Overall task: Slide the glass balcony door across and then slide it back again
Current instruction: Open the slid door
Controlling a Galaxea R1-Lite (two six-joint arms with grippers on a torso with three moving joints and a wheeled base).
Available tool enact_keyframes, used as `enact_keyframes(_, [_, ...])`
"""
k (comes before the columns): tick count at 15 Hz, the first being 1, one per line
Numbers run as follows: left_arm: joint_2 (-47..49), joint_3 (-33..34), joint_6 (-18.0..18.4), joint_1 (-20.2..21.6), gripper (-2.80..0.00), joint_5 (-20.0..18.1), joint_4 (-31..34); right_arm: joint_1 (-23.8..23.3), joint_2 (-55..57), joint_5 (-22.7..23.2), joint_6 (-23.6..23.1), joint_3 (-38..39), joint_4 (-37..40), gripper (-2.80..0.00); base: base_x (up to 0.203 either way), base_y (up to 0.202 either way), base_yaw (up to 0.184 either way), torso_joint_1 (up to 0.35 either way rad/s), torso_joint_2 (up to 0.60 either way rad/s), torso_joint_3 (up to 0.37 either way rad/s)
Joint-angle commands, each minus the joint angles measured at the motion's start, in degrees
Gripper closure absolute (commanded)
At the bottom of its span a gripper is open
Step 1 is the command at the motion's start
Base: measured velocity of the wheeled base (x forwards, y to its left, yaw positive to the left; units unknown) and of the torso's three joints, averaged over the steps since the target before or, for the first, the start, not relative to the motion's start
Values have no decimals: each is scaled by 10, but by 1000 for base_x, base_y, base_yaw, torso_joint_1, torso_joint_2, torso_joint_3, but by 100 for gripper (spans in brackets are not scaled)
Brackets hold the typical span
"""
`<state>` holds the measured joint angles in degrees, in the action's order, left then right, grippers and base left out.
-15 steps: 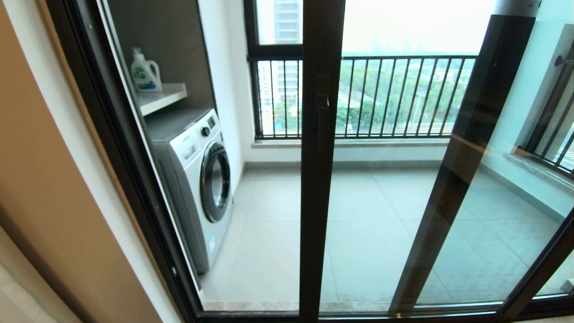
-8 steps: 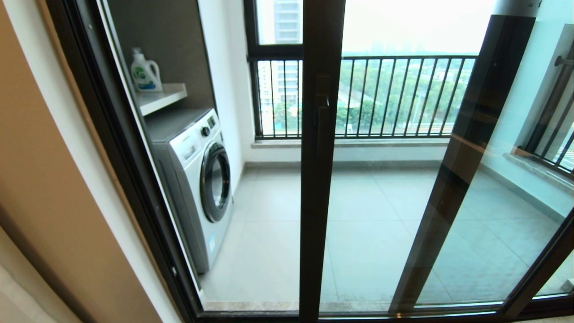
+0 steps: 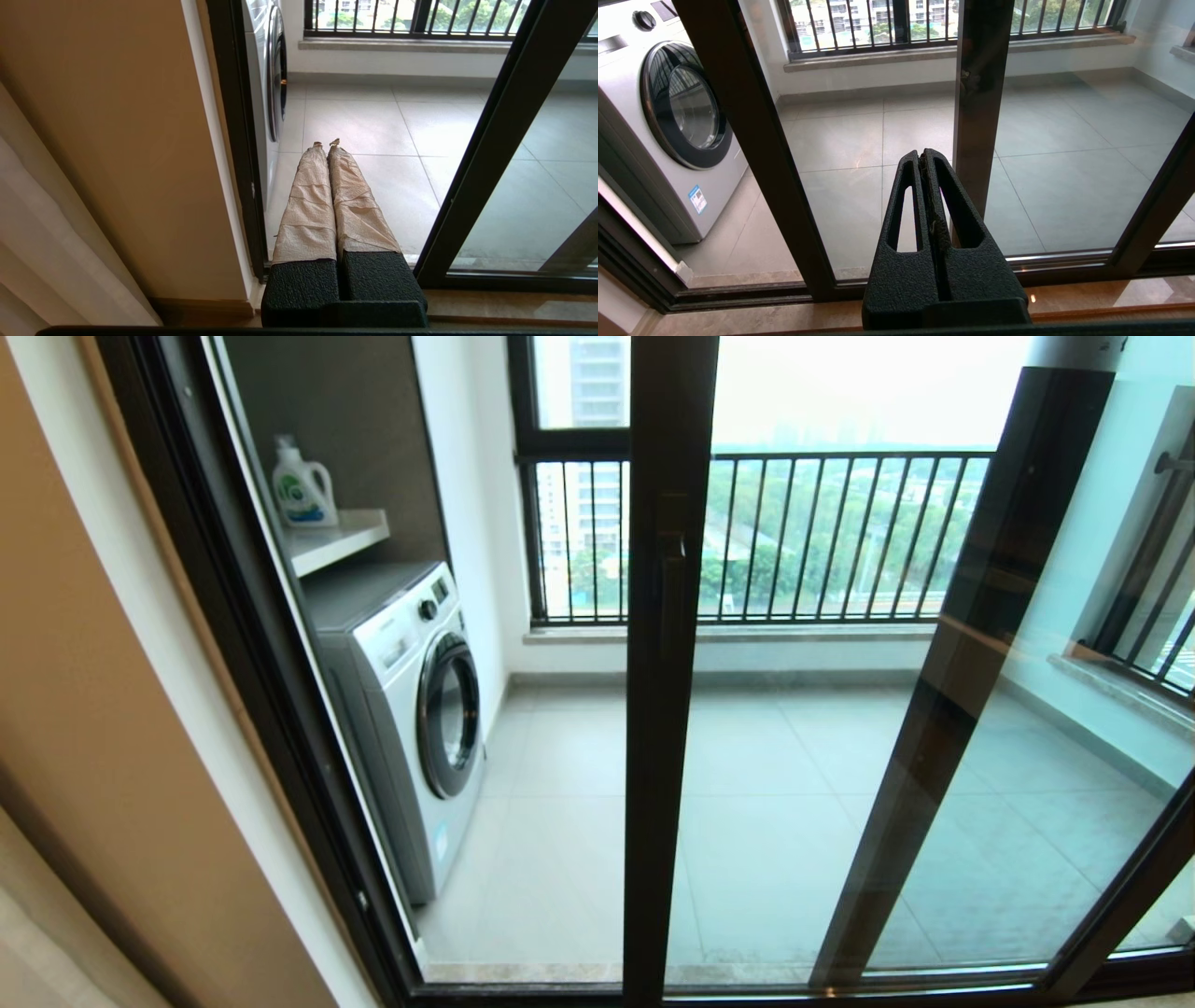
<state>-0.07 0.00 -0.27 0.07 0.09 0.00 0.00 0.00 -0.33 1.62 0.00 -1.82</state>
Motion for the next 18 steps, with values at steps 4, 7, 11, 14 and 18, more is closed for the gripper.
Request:
enact_keyframes(4, [2,0,-1,0,0,0,0,0,7,4,6,-34,-2,0,0,0,0,0,0,0])
enact_keyframes(7, [2,0,0,0,0,0,0,9,134,29,18,-134,-7,0,0,0,0,0,0,0])
enact_keyframes(11, [2,0,0,0,0,0,0,54,391,77,35,-286,-74,0,0,0,0,0,0,0])
enact_keyframes(14, [2,0,0,0,0,0,0,107,571,96,47,-407,-144,0,0,0,0,0,0,0])
enact_keyframes(18, [2,0,0,0,0,0,0,291,694,74,61,-502,-202,0,0,0,0,0,0,0])
